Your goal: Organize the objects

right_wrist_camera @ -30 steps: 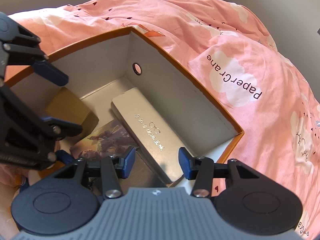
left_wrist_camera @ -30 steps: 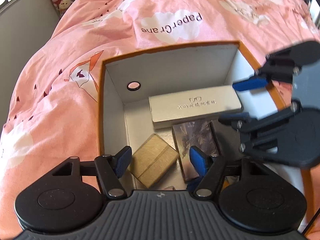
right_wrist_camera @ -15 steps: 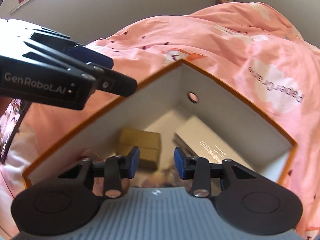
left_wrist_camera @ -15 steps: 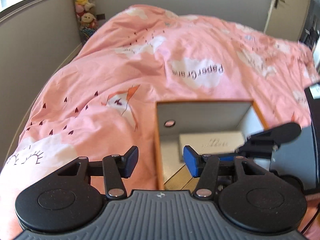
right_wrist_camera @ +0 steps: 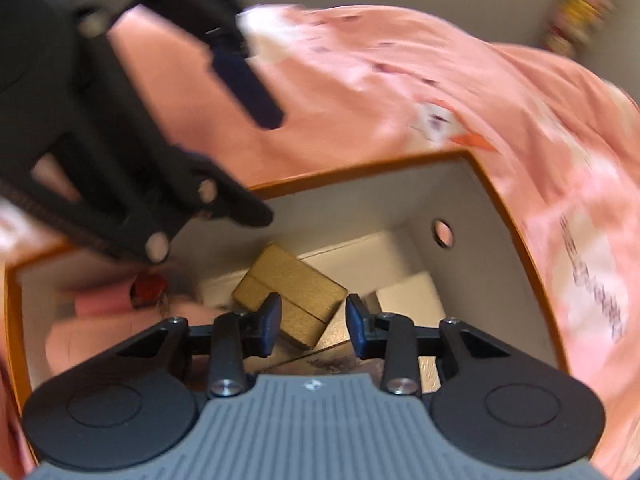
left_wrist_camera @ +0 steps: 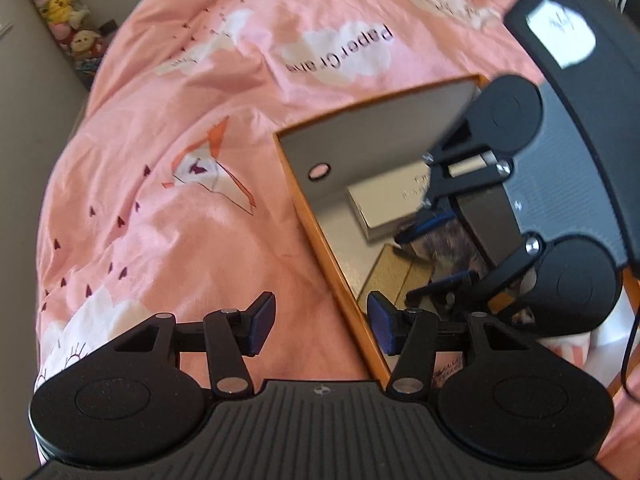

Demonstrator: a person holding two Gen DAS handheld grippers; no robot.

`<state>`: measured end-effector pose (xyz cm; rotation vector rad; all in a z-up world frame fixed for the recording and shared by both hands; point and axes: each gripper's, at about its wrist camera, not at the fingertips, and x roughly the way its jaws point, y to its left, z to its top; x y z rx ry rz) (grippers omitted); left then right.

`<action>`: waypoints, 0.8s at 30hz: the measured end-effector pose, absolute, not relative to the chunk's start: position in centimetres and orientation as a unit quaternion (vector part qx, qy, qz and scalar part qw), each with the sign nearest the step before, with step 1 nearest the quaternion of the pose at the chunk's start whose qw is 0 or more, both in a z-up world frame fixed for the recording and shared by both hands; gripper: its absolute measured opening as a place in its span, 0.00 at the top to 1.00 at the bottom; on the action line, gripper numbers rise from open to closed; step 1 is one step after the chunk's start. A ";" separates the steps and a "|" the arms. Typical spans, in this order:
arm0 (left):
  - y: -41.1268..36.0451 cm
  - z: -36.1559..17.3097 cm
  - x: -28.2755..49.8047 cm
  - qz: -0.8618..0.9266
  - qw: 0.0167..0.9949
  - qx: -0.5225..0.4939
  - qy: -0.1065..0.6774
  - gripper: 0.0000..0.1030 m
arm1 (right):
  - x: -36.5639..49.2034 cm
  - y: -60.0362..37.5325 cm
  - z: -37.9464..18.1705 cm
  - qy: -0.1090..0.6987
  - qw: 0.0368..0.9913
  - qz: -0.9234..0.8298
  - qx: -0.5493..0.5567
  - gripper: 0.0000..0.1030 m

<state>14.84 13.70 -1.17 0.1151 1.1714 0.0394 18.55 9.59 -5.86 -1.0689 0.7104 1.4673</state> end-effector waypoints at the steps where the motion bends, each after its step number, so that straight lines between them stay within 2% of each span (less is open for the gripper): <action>1: 13.9 -1.5 15.0 0.011 0.827 0.051 0.559 0.39 | 18.5 9.9 -5.8 0.294 0.543 0.632 -0.468 0.64; 5: 14.6 -2.3 15.5 -0.004 0.819 0.032 0.572 0.38 | 18.8 11.6 -5.6 0.285 0.479 0.654 -0.512 0.58; 7: 15.0 -2.5 15.6 -0.010 0.818 0.024 0.574 0.38 | 19.0 12.2 -5.8 0.285 0.446 0.665 -0.527 0.47; 9: 15.4 -2.7 15.7 -0.016 0.817 0.015 0.577 0.37 | 19.0 12.9 -6.4 0.292 0.416 0.668 -0.544 0.42; 13: 15.8 -3.3 15.9 -0.026 0.813 0.002 0.581 0.37 | 19.0 13.0 -7.4 0.293 0.404 0.665 -0.556 0.46; 17: 16.4 -4.0 16.1 -0.026 0.811 -0.025 0.584 0.36 | 18.8 11.9 -7.2 0.279 0.435 0.661 -0.544 0.46; 24: 17.5 -4.3 16.0 0.003 0.822 -0.077 0.565 0.35 | 15.3 7.1 -8.4 0.124 0.556 0.608 -0.553 0.47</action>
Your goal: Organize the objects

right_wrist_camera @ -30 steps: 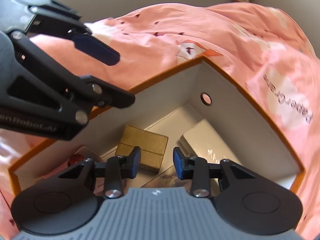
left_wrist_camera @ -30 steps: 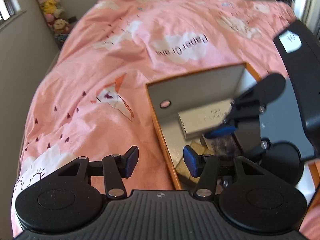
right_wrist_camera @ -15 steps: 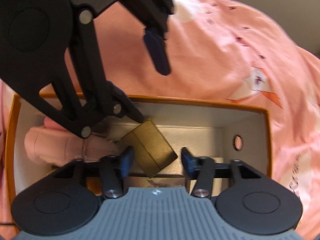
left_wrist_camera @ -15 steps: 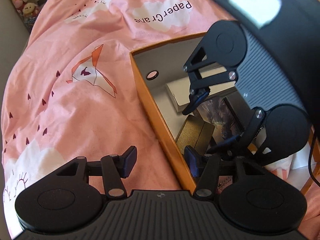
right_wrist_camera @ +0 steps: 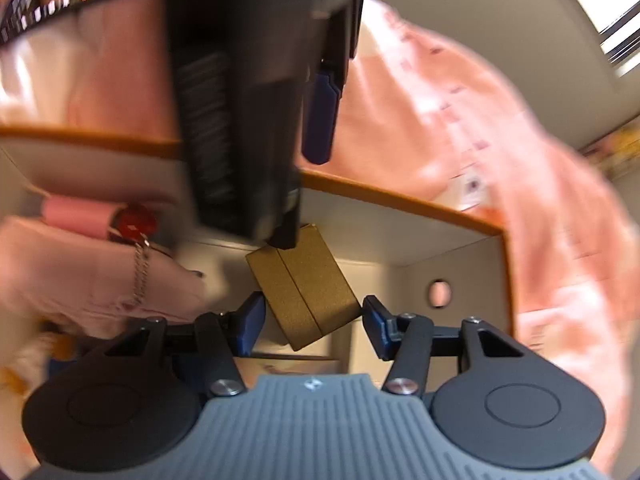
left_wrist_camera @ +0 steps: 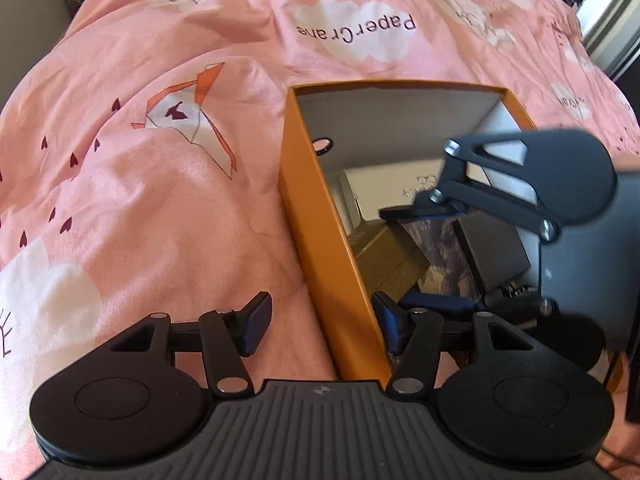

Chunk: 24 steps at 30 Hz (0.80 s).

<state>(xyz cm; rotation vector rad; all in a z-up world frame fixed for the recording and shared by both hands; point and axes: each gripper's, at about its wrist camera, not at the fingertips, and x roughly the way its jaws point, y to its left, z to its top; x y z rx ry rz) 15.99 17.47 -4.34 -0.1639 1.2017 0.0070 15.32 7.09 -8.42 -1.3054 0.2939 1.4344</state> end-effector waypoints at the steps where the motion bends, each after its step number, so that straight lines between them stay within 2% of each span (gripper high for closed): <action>1: 17.4 -4.4 16.1 0.009 0.824 -0.075 0.562 0.35 | 15.0 6.6 -8.8 0.114 0.567 0.601 -0.552 0.47; 4: 16.9 -4.7 16.4 0.027 0.828 -0.056 0.557 0.35 | 14.1 5.5 -9.7 0.097 0.581 0.579 -0.563 0.47; 11: 15.1 -5.5 16.6 0.032 0.824 -0.030 0.565 0.32 | 14.6 4.8 -9.2 0.139 0.597 0.571 -0.547 0.53; 19: 14.2 -5.5 16.7 0.046 0.808 -0.002 0.588 0.31 | 15.4 3.1 -7.8 0.172 0.568 0.615 -0.520 0.53; 24: 14.0 -6.0 16.5 0.049 0.793 0.006 0.608 0.32 | 17.5 3.2 -6.1 0.251 0.558 0.645 -0.458 0.54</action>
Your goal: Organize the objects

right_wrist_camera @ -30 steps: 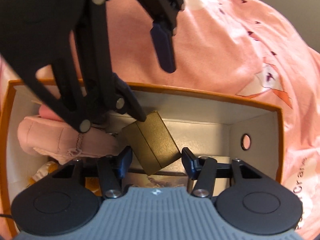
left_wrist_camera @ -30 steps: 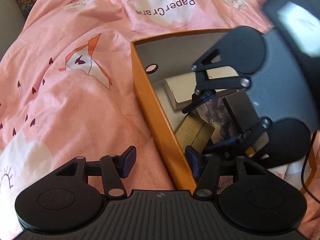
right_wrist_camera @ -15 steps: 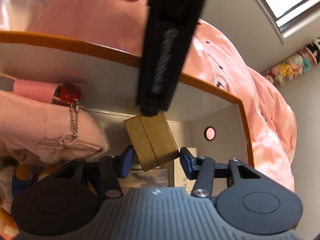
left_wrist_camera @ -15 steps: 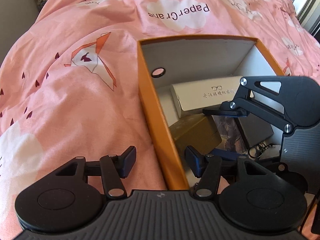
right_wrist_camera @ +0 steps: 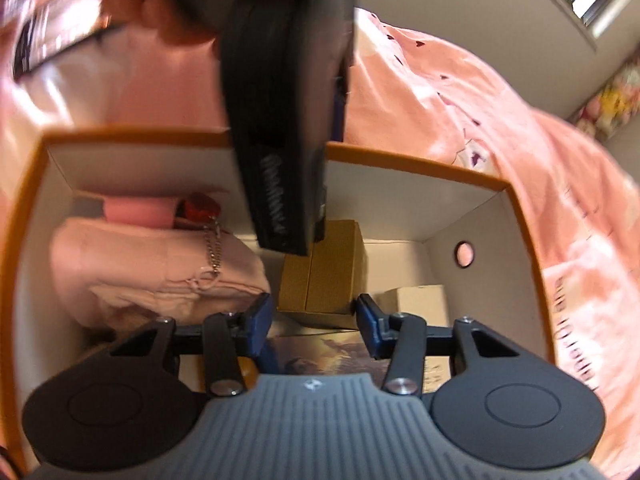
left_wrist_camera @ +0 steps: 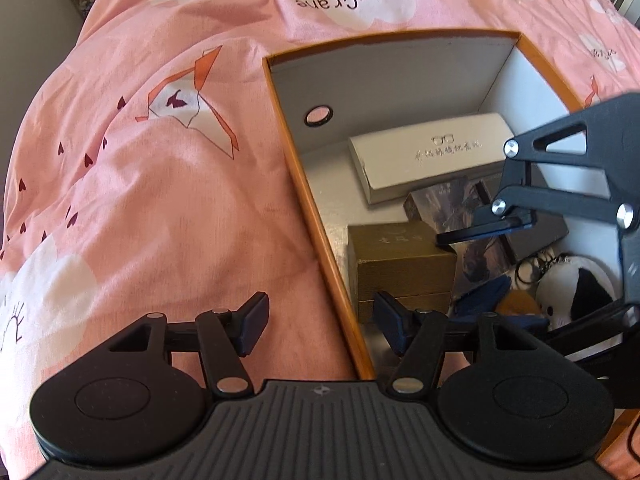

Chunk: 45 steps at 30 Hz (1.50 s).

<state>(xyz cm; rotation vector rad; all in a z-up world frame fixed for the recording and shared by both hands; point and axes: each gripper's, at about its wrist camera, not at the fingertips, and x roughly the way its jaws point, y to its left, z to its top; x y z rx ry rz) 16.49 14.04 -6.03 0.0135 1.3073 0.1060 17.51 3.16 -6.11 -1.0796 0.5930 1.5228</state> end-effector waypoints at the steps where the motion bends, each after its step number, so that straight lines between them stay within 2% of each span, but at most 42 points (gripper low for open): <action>1: 13.9 -6.4 16.5 0.050 0.785 0.014 0.617 0.33 | 18.3 3.3 -5.8 0.281 0.554 0.650 -0.437 0.54; 5: 14.2 -6.5 15.7 0.032 0.789 -0.004 0.614 0.35 | 20.6 3.2 -5.0 0.337 0.577 0.637 -0.383 0.55; 7: 14.7 -5.6 15.2 0.021 0.799 -0.026 0.601 0.34 | 21.3 3.2 -4.7 0.351 0.591 0.631 -0.359 0.50; 8: 15.1 -5.2 14.9 0.019 0.805 -0.039 0.592 0.34 | 21.7 3.2 -4.6 0.359 0.596 0.629 -0.347 0.43; 14: 17.5 -2.2 13.4 0.057 0.842 -0.114 0.524 0.34 | 23.6 5.0 -5.1 0.391 0.611 0.612 -0.314 0.42; 17: 18.1 -1.6 13.9 0.068 0.846 -0.125 0.514 0.34 | 24.1 6.1 -6.2 0.396 0.604 0.605 -0.334 0.43; 18: 18.1 -1.6 13.9 0.070 0.846 -0.124 0.514 0.34 | 23.9 6.2 -6.5 0.392 0.596 0.611 -0.343 0.48; 22: 18.0 -1.8 14.5 0.071 0.845 -0.127 0.514 0.34 | 21.6 7.2 -6.7 0.334 0.567 0.631 -0.412 0.47; 25: 18.1 -2.1 14.7 0.068 0.845 -0.134 0.514 0.35 | 23.4 6.2 -6.1 0.353 0.533 0.661 -0.393 0.51; 28: 18.1 -2.3 14.4 0.070 0.845 -0.134 0.513 0.35 | 24.5 5.8 -5.4 0.344 0.556 0.650 -0.386 0.49; 33: 18.8 -2.4 14.4 0.083 0.844 -0.152 0.508 0.35 | 27.4 6.1 -5.7 0.404 0.585 0.634 -0.303 0.49; 38: 19.1 -2.6 14.4 0.091 0.841 -0.160 0.509 0.35 | 22.2 8.8 -7.5 0.394 0.587 0.626 -0.329 0.51; 45: 18.4 -2.9 14.7 0.079 0.841 -0.151 0.513 0.35 | 22.1 9.3 -8.1 0.381 0.551 0.645 -0.367 0.54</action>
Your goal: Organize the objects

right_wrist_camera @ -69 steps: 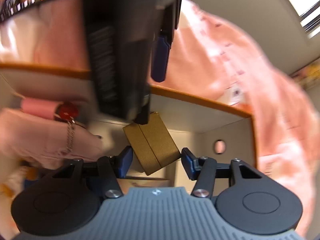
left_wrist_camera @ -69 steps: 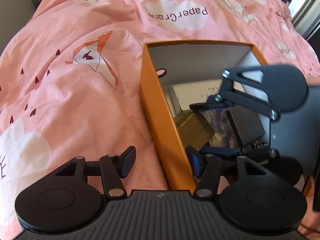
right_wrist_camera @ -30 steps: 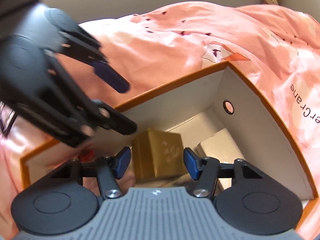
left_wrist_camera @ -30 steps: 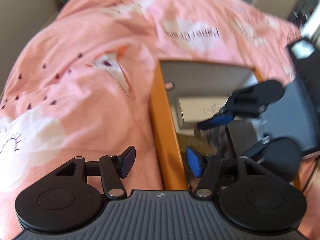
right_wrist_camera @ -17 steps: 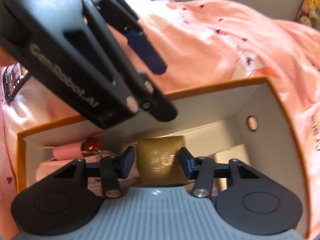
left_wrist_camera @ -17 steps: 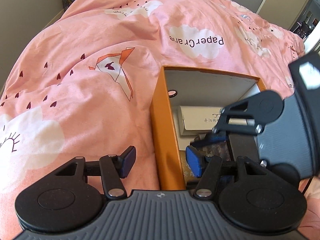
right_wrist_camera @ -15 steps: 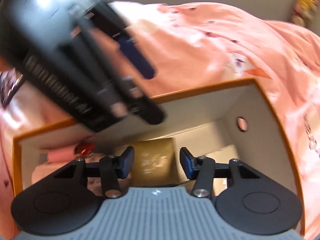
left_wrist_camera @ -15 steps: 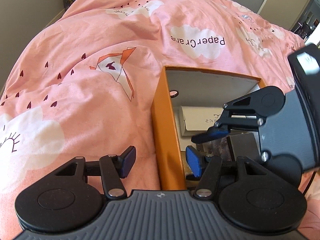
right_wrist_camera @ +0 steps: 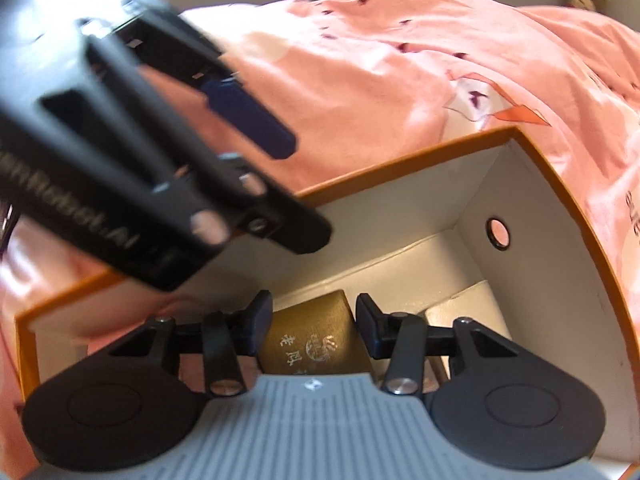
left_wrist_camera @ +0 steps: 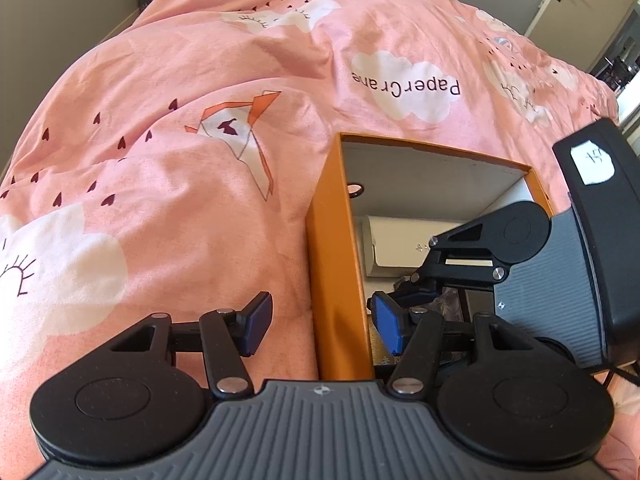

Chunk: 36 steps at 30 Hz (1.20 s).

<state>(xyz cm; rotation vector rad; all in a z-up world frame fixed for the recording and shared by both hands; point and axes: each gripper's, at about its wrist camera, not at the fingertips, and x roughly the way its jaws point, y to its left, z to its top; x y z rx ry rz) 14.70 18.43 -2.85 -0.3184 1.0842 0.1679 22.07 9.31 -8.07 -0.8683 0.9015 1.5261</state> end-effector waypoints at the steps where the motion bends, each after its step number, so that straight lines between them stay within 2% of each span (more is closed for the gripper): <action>1: 18.3 -2.9 14.7 0.079 0.842 -0.148 0.513 0.35 | 22.1 9.3 -8.0 0.381 0.548 0.646 -0.371 0.54; 10: 17.4 -2.1 14.4 0.085 0.851 -0.123 0.504 0.35 | 21.4 8.4 -7.3 0.357 0.571 0.638 -0.372 0.53; 12: 17.0 -1.6 14.2 0.086 0.855 -0.114 0.498 0.35 | 21.3 7.4 -6.4 0.352 0.588 0.631 -0.363 0.50; 23: 11.8 3.1 14.0 0.030 0.905 -0.070 0.418 0.35 | 20.8 -3.5 -1.0 0.304 0.785 0.487 -0.234 0.48; 27: 8.1 3.9 14.7 -0.014 0.919 -0.026 0.392 0.34 | 19.8 -10.2 0.6 0.289 0.845 0.412 -0.180 0.40; 30: 4.6 3.6 15.9 -0.057 0.915 -0.005 0.399 0.34 | 19.6 -13.7 -1.0 0.284 0.883 0.340 -0.157 0.39; 34: 0.0 2.2 18.0 -0.116 0.900 0.022 0.419 0.35 | 20.4 -20.7 -2.3 0.331 0.906 0.249 -0.089 0.40; 36: -2.0 1.4 19.1 -0.147 0.891 0.036 0.428 0.41 | 21.3 -22.7 -4.0 0.352 0.909 0.212 -0.067 0.46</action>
